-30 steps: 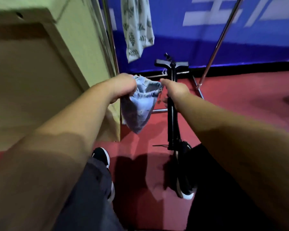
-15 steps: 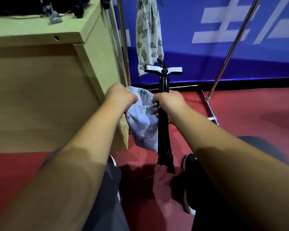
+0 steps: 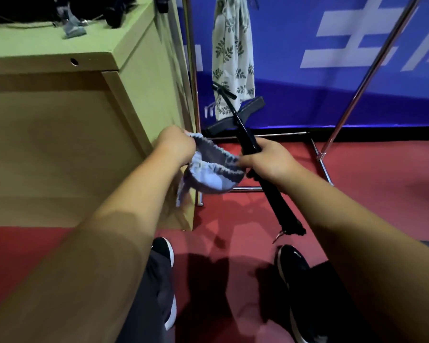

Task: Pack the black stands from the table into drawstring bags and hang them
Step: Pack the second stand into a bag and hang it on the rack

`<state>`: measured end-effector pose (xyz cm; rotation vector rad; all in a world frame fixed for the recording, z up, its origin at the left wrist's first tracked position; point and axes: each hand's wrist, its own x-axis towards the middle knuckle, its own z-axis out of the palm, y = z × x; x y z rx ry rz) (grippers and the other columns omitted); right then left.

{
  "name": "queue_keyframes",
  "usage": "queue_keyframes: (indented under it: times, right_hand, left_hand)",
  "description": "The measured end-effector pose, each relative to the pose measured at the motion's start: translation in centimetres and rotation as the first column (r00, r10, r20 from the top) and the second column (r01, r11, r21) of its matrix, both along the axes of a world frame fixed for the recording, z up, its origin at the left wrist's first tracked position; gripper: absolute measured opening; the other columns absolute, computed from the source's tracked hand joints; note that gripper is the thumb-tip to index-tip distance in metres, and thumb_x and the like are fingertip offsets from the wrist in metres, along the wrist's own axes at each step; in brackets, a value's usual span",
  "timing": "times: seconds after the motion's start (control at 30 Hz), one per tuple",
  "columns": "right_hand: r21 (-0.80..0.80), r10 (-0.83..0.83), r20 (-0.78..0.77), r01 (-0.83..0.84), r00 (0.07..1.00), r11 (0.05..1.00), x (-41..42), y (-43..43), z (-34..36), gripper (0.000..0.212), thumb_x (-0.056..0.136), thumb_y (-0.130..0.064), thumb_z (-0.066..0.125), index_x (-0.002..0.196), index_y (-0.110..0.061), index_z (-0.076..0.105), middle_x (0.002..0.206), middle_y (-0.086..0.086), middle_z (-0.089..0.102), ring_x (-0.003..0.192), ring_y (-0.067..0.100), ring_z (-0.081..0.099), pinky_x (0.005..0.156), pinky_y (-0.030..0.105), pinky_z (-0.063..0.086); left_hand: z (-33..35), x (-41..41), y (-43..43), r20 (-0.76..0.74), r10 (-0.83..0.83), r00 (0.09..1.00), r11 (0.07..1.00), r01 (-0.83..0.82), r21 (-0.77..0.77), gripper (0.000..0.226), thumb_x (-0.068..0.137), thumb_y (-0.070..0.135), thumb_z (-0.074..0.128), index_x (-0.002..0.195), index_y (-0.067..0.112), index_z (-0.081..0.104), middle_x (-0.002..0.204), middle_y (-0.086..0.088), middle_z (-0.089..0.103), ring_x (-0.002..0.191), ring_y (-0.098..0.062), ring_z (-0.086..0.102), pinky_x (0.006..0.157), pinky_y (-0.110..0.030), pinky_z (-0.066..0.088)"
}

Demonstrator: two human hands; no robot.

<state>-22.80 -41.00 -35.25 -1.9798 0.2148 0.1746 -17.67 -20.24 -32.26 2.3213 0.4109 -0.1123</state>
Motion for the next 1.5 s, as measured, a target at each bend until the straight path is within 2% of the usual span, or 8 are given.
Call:
queue_keyframes:
  times: [0.23, 0.37, 0.57, 0.83, 1.0, 1.2, 1.37, 1.5]
  right_hand:
    - [-0.102, 0.063, 0.003, -0.062, 0.998, 0.993, 0.0, -3.6, -0.2, 0.030, 0.077, -0.017, 0.082, 0.105, -0.029, 0.078, 0.080, -0.029, 0.073, 0.068, -0.008, 0.064, 0.073, 0.025, 0.049]
    - [-0.080, 0.051, -0.017, -0.052, 0.999, 0.995, -0.4, -4.0, 0.2, 0.045, 0.067, -0.028, 0.078, 0.112, -0.026, 0.073, 0.094, -0.003, 0.078, 0.078, 0.017, 0.075, 0.086, 0.047, 0.064]
    - [0.168, -0.001, -0.028, 0.006, 1.000, 0.986, -1.1, -3.7, 0.4, 0.020, 0.084, -0.004, 0.066, 0.103, -0.004, 0.065, 0.068, 0.003, 0.066, 0.064, 0.025, 0.065, 0.070, 0.041, 0.058]
    - [0.417, 0.029, -0.086, 0.009, 0.996, 0.909, -2.0, -4.3, 1.7, 0.009, 0.092, -0.020, 0.071, 0.091, -0.011, 0.070, 0.069, 0.013, 0.057, 0.058, 0.024, 0.054, 0.065, 0.039, 0.049]
    - [0.411, 0.076, -0.096, -0.031, 0.992, 0.911, -2.2, -4.2, 1.4, 0.009, 0.092, -0.016, 0.066, 0.089, -0.007, 0.066, 0.063, 0.013, 0.052, 0.054, 0.023, 0.047, 0.058, 0.034, 0.044]
    - [0.374, 0.105, -0.114, -0.055, 0.988, 0.926, -2.1, -3.9, 0.8, 0.021, 0.085, -0.022, 0.068, 0.096, -0.005, 0.069, 0.068, 0.017, 0.055, 0.060, 0.028, 0.049, 0.066, 0.043, 0.044]
    - [0.346, 0.132, -0.160, -0.069, 0.978, 0.936, -2.0, -3.7, 0.1, 0.015, 0.087, -0.016, 0.069, 0.096, -0.005, 0.066, 0.069, 0.017, 0.052, 0.057, 0.024, 0.045, 0.057, 0.036, 0.043]
    - [0.330, 0.118, -0.176, -0.055, 0.977, 0.942, -2.0, -3.7, -0.2, 0.014, 0.087, -0.017, 0.070, 0.091, -0.005, 0.064, 0.067, 0.018, 0.054, 0.057, 0.025, 0.046, 0.059, 0.036, 0.043]
  left_hand:
    - [-2.2, 1.7, -1.1, -0.043, 0.021, 0.999, 0.954, -0.033, -0.297, 0.038, 0.067, 0.035, 0.056, 0.088, 0.006, 0.069, 0.083, -0.018, 0.077, 0.077, -0.039, 0.076, 0.071, -0.042, 0.059]
    - [-1.3, 0.7, -2.5, -0.059, -0.046, 0.997, 0.987, 0.036, -0.159, 0.039, 0.084, 0.047, 0.067, 0.070, 0.011, 0.062, 0.063, -0.010, 0.066, 0.060, -0.029, 0.064, 0.062, -0.031, 0.050]
    - [-1.4, 0.7, -3.7, -0.171, -0.051, 0.984, 0.998, 0.043, -0.051, 0.046, 0.084, 0.056, 0.069, 0.084, 0.010, 0.069, 0.068, -0.008, 0.068, 0.053, -0.025, 0.062, 0.052, -0.025, 0.044]
    - [-1.1, 0.1, -3.9, -0.440, -0.275, 0.855, 0.870, 0.027, -0.492, 0.021, 0.090, 0.030, 0.052, 0.094, 0.022, 0.071, 0.103, -0.006, 0.075, 0.084, -0.025, 0.074, 0.083, -0.038, 0.060]
    - [-0.8, 1.0, -2.8, -0.473, -0.277, 0.836, 0.751, -0.119, -0.650, 0.042, 0.092, 0.030, 0.039, 0.122, 0.019, 0.066, 0.133, -0.009, 0.070, 0.127, -0.029, 0.065, 0.116, -0.051, 0.040]
    - [-1.4, 1.3, -2.0, -0.487, -0.195, 0.851, 0.686, -0.236, -0.688, 0.031, 0.097, 0.029, 0.037, 0.103, 0.019, 0.065, 0.114, -0.006, 0.065, 0.097, -0.025, 0.062, 0.088, -0.037, 0.046]
    - [-1.6, 1.4, -1.9, -0.471, -0.218, 0.855, 0.687, -0.208, -0.696, 0.032, 0.108, 0.034, 0.038, 0.113, 0.017, 0.065, 0.120, -0.008, 0.068, 0.111, -0.026, 0.064, 0.098, -0.039, 0.048]
    - [-1.7, 1.6, -1.7, -0.443, -0.196, 0.875, 0.687, -0.200, -0.699, 0.030, 0.109, 0.019, 0.041, 0.097, 0.011, 0.068, 0.100, -0.008, 0.072, 0.090, -0.023, 0.068, 0.087, -0.036, 0.052]
